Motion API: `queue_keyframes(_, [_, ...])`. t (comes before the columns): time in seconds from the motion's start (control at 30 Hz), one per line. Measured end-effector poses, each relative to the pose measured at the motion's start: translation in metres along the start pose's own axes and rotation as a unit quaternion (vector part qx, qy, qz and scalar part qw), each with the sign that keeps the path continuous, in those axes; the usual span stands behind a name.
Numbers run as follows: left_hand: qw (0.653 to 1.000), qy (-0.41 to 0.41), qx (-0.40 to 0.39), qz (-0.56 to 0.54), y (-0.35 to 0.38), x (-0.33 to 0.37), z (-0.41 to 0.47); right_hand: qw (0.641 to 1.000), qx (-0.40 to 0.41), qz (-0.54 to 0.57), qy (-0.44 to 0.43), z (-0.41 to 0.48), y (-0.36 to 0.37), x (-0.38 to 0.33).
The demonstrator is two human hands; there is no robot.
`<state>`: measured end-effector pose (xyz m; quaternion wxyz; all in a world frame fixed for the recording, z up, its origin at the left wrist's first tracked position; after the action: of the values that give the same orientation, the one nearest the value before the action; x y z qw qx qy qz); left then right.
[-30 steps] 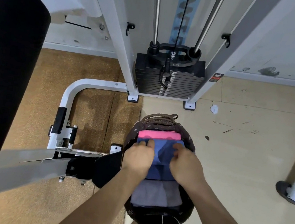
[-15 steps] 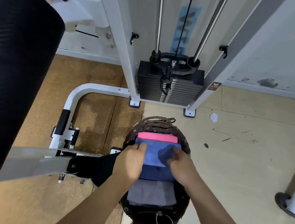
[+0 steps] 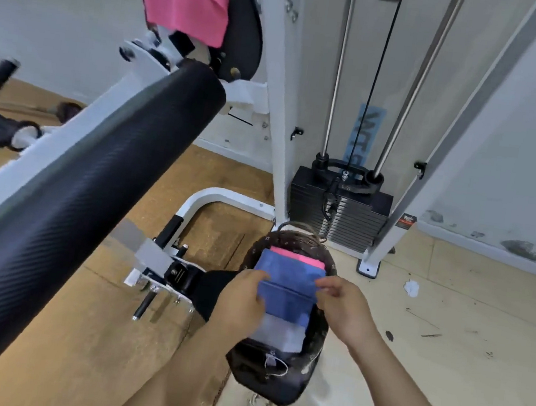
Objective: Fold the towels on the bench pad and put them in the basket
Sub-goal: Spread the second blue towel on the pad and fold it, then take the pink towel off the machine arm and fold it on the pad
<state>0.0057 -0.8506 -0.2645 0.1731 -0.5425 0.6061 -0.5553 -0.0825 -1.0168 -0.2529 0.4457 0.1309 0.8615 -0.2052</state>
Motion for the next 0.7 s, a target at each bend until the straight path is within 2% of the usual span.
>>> queue_keyframes(0.17, [0.984,-0.049,0.124,-0.118,-0.036,0.003,-0.104,0.991,-0.076,-0.061,-0.088,-0.067,-0.017,-0.028])
queue_keyframes(0.23, [0.975,-0.053,0.152,-0.153,-0.050,0.007,-0.138,0.987,-0.084,-0.071,-0.122,-0.087,-0.022,-0.043])
queue_keyframes(0.37, [0.953,-0.086,0.210,-0.202,-0.074,-0.006,-0.232,0.961,-0.158,-0.139,-0.181,-0.151,0.013,-0.063])
queue_keyframes(0.57, [0.935,-0.147,0.217,-0.241,-0.060,-0.065,-0.355,0.878,-0.279,-0.285,-0.263,-0.247,0.112,-0.040])
queue_keyframes(0.7, [0.925,-0.162,0.223,-0.263,-0.044,-0.111,-0.438,0.832,-0.377,-0.295,-0.281,-0.331,0.189,-0.013])
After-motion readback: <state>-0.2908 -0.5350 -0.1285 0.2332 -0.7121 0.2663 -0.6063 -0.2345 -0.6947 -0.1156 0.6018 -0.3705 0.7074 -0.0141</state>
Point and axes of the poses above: each hand's wrist, its own z-axis towards the middle knuckle, its own y-axis out of the palm, x = y × z, the point moved 6 cm from there along z, towards the middle knuckle, and after that the axes turned 11 degrees about z, right-handed, at the moved point
